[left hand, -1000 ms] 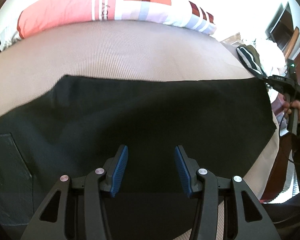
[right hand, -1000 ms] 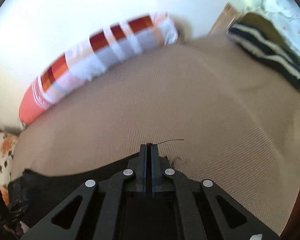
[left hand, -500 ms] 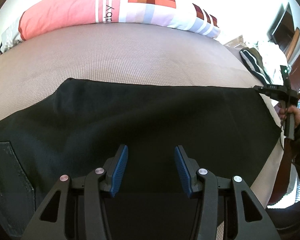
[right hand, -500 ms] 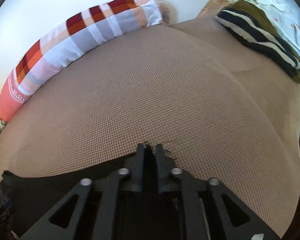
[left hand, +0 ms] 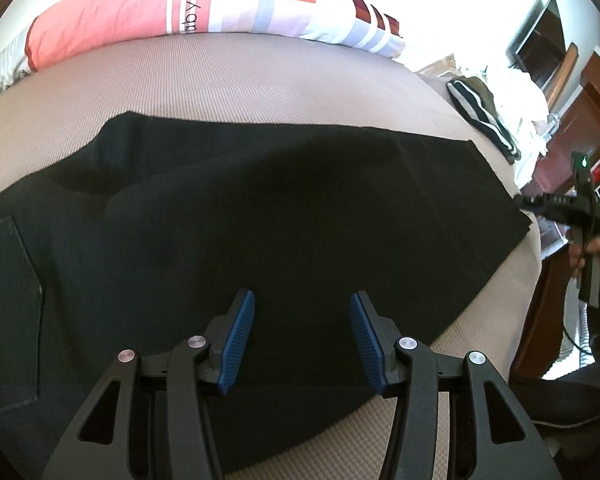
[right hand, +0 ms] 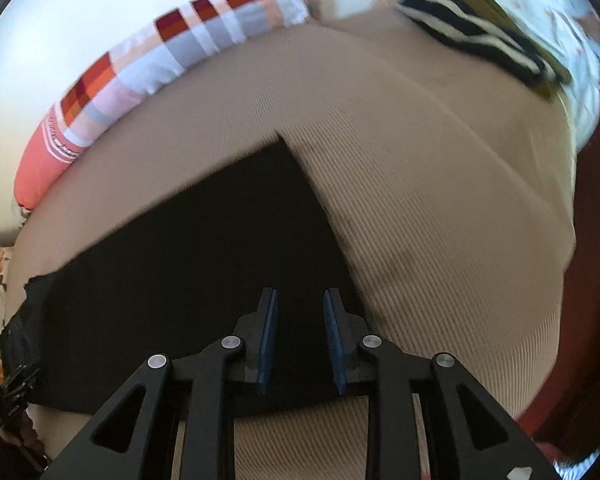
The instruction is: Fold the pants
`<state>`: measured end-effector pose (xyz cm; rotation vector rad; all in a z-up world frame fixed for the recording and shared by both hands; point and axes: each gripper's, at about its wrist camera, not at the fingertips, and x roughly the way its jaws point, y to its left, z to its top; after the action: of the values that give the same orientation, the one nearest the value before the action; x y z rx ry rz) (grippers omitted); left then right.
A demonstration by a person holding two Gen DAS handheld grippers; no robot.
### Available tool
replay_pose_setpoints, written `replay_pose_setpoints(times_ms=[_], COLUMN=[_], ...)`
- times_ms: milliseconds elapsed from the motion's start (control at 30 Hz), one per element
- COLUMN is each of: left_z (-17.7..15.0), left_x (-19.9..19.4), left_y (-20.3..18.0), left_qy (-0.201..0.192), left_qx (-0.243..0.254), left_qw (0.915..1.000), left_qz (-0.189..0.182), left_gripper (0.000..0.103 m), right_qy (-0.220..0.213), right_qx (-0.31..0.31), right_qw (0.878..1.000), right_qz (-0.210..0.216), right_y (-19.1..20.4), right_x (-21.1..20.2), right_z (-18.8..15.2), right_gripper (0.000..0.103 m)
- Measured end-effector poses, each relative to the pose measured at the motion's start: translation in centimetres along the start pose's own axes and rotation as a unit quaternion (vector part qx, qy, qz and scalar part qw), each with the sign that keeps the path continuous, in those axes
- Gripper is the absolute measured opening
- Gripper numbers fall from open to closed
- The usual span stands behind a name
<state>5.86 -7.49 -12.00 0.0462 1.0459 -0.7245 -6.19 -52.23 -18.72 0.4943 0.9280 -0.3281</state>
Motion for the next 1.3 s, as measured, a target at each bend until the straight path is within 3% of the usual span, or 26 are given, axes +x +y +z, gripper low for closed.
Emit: replay_pose_setpoints(times_ms=[133, 267, 300, 467, 567, 700, 767, 833, 900, 933, 1167, 1267, 1300], left_z=[-0.9, -1.8, -1.9, -1.3, -0.5, -0.2, -0.6, -1.2, -1.7, -2.0, -4.2, -4.7, -4.7], left_x=[-0.4, -0.9, -1.0, -3.1, -5.0, -7.2, -8.3, -9.0, -9.4, -9.5, -9.6, -9.6, -9.5], left_y=[-0.5, -0.6, -0.5, 1.6, 4.4, 8.7, 10.6, 12.2, 13.6, 14.4, 16.8, 17.1, 17.1], left_qy=[-0.001, -0.013, -0.014, -0.052, -0.090, -0.118, -0.130, -0.133, -0.133, -0.130, -0.126, -0.130, -0.131], left_qx=[0.005, -0.001, -0.005, -0.036, -0.073, -0.123, -0.140, -0.154, -0.166, -0.172, -0.190, -0.191, -0.191], left_qw=[1.0000, 0.9999, 0.9999, 0.9970, 0.9902, 0.9783, 0.9718, 0.9670, 0.9625, 0.9609, 0.9567, 0.9575, 0.9578], left_qz=[0.000, 0.003, 0.002, 0.045, 0.079, 0.118, 0.138, 0.153, 0.168, 0.174, 0.181, 0.172, 0.170], left_gripper=[0.051, 0.051, 0.052, 0.052, 0.052, 0.052, 0.052, 0.052, 0.052, 0.052, 0.052, 0.052, 0.052], right_qy=[-0.004, 0.003, 0.003, -0.005, 0.002, 0.036, 0.064, 0.085, 0.104, 0.111, 0.177, 0.206, 0.218], right_qx=[0.015, 0.039, 0.034, -0.015, -0.071, -0.157, -0.194, -0.231, -0.282, -0.302, -0.422, -0.435, -0.439], right_qw=[1.000, 0.999, 0.999, 0.999, 0.994, 0.971, 0.954, 0.938, 0.915, 0.905, 0.843, 0.830, 0.824], right_qz=[-0.009, -0.009, -0.014, 0.038, 0.088, 0.174, 0.221, 0.242, 0.269, 0.277, 0.285, 0.283, 0.284], right_y=[-1.4, -1.6, -1.2, 3.9, 9.8, 20.0, 25.2, 29.9, 34.9, 36.7, 47.1, 48.5, 48.9], right_x=[-0.4, -0.9, -1.0, -1.8, -0.9, 2.3, 4.0, 5.2, 6.2, 6.4, 10.3, 12.0, 12.5], right_z=[-2.2, -2.3, -2.1, -0.5, 0.8, 1.4, 1.6, 1.6, 1.1, 0.7, -1.3, -1.8, -2.0], right_gripper=[0.017, 0.018, 0.023, 0.023, 0.023, 0.023, 0.024, 0.033, 0.040, 0.044, 0.044, 0.044, 0.034])
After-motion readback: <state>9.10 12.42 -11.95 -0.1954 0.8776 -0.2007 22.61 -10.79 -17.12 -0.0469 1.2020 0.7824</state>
